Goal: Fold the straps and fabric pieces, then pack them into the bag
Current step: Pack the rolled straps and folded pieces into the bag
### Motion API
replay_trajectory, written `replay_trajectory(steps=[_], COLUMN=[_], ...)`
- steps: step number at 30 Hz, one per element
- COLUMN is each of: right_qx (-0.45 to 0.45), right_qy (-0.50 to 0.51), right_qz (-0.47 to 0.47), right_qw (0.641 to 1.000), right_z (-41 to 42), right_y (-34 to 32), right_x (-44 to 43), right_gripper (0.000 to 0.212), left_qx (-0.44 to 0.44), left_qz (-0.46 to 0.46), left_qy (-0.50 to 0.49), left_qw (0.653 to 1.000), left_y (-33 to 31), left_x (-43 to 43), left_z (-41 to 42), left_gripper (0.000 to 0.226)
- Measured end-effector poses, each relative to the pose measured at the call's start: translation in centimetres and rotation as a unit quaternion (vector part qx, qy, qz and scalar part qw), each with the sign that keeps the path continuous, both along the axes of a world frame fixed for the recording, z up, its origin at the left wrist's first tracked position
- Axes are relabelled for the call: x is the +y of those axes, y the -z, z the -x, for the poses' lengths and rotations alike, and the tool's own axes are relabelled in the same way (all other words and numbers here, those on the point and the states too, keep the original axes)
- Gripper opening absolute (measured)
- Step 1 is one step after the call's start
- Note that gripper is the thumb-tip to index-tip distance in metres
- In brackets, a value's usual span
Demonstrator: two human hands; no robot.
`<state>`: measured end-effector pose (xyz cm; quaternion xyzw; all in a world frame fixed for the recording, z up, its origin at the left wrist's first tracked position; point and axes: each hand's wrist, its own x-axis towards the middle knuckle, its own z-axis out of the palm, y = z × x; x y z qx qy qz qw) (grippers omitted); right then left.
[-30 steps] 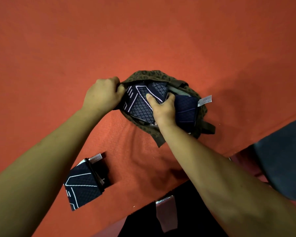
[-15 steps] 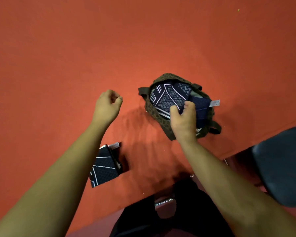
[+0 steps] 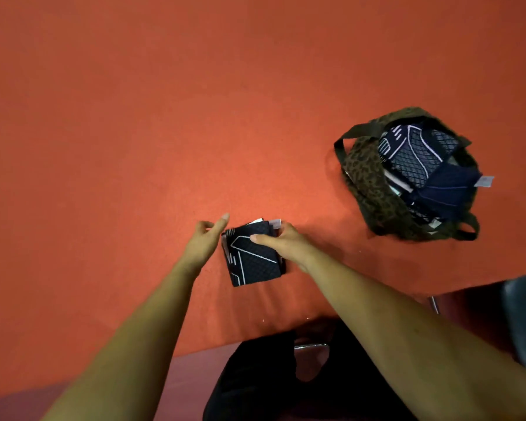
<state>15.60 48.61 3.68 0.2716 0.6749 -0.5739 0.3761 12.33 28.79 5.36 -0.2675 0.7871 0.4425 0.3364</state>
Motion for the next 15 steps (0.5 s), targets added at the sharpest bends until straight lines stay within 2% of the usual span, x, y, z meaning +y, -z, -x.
replay_trajectory(steps=[4,6,8,10,12,15], right_qx=[-0.012,-0.021,-0.037,-0.049,-0.046,-0.063], right_qy=[0.022,0.048,0.064,0.08,0.08,0.09], right_qz=[-0.022,-0.045,-0.062,-0.071,-0.075,-0.053], right_qw=[0.999,0.998,0.995,0.993,0.993,0.992], right_z=[-0.7,-0.8,-0.9,-1.0,-1.0,-1.2], right_y=[1.9,3.0,4.0,5.1,5.5,5.8], right_x=[-2.1,-2.8,-3.7,-4.4,-4.6,-4.3], right_gripper=[0.048,0.038,0.045,0.057,0.051,0.047], left_qx=[-0.093,-0.113,-0.101,-0.087,-0.076,-0.07], left_qz=[-0.08,-0.121,-0.133,-0.126,-0.102,-0.115], left_qy=[-0.075,-0.124,-0.165,-0.172,-0.162,-0.174], left_qw=[0.99,0.978,0.972,0.973,0.979,0.976], left_y=[3.6,4.9,6.1,8.0,10.9,10.7], left_x=[-0.2,0.3,0.8,0.7,0.2,0.2], left_z=[-2.5,-3.2,-3.5,-3.7,-4.1,-4.4], left_gripper=[0.105,0.093,0.075,0.079,0.094,0.079])
